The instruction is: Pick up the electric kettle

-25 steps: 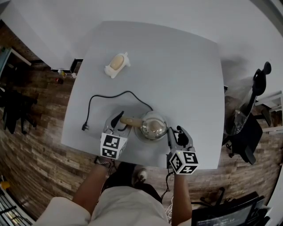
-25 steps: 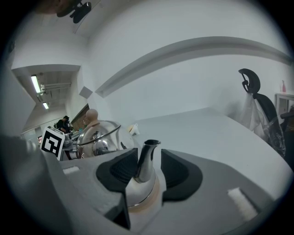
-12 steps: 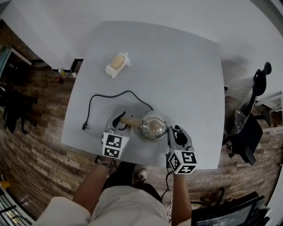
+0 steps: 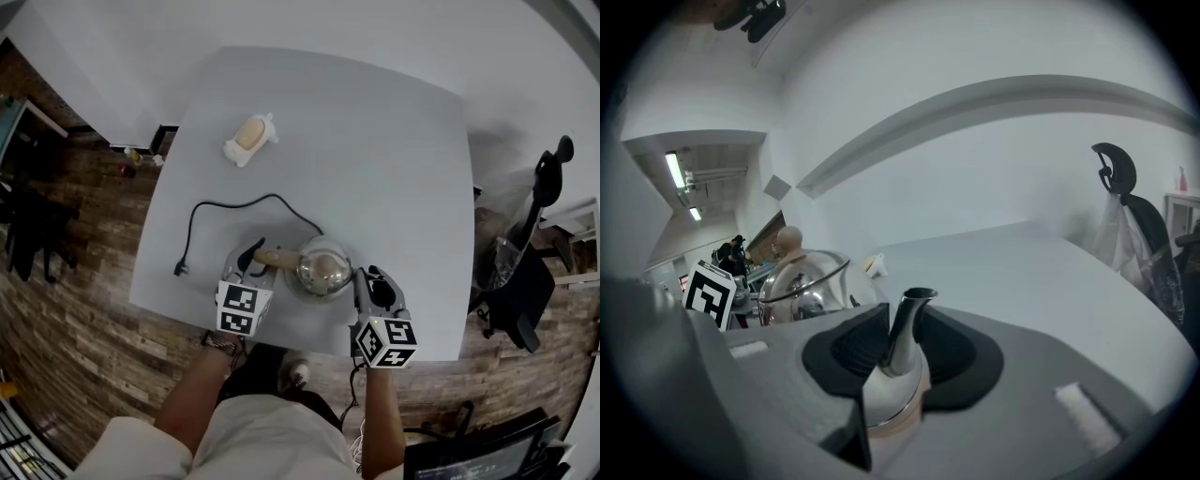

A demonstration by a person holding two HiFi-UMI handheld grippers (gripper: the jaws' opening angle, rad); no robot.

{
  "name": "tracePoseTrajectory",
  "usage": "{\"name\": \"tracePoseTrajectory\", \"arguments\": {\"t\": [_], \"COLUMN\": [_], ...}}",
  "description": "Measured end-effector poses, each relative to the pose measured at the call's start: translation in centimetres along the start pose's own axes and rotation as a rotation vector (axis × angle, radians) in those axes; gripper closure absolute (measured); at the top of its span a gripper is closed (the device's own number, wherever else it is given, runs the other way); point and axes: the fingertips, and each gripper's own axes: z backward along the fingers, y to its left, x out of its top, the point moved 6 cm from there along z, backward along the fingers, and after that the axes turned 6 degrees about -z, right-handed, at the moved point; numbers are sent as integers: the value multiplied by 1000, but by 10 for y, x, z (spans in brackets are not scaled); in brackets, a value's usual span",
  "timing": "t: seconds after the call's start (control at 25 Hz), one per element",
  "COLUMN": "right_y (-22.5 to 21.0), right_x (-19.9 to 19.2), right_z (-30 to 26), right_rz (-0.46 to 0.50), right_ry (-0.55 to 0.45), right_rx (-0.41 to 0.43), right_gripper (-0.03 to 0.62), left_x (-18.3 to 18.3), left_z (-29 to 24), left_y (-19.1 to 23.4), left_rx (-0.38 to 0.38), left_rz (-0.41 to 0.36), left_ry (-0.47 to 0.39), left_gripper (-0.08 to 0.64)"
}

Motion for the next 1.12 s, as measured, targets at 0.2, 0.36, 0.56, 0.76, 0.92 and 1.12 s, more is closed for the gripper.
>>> {"name": "tracePoseTrajectory", "arguments": {"t": [0.2, 0.36, 0.56, 0.76, 0.92, 1.12], "right_y": [-2, -2, -1, -1, -1, 0], "right_x": [1, 2, 1, 2, 4, 11], "right_z": [-1, -3, -2, -2, -1, 1], "right_rz": [13, 13, 14, 15, 7, 14], "right_ry": [8, 10, 10, 8, -4, -23], "right_rx": [11, 17, 26, 33, 41, 45], "right_gripper": [485, 485, 485, 485, 485, 485], "left_x": [-3, 1, 1, 1, 2, 6], "left_z": [-1, -2, 2, 1, 2, 3], "left_y": [1, 1, 3, 3, 3, 2], "left_rx": [22, 29, 47, 44, 44, 40], "left_rz": [0, 13, 23, 32, 40, 37], "left_ry": [0, -2, -24, -19, -24, -23], "left_gripper": [410, 410, 408, 407, 407, 408]}}
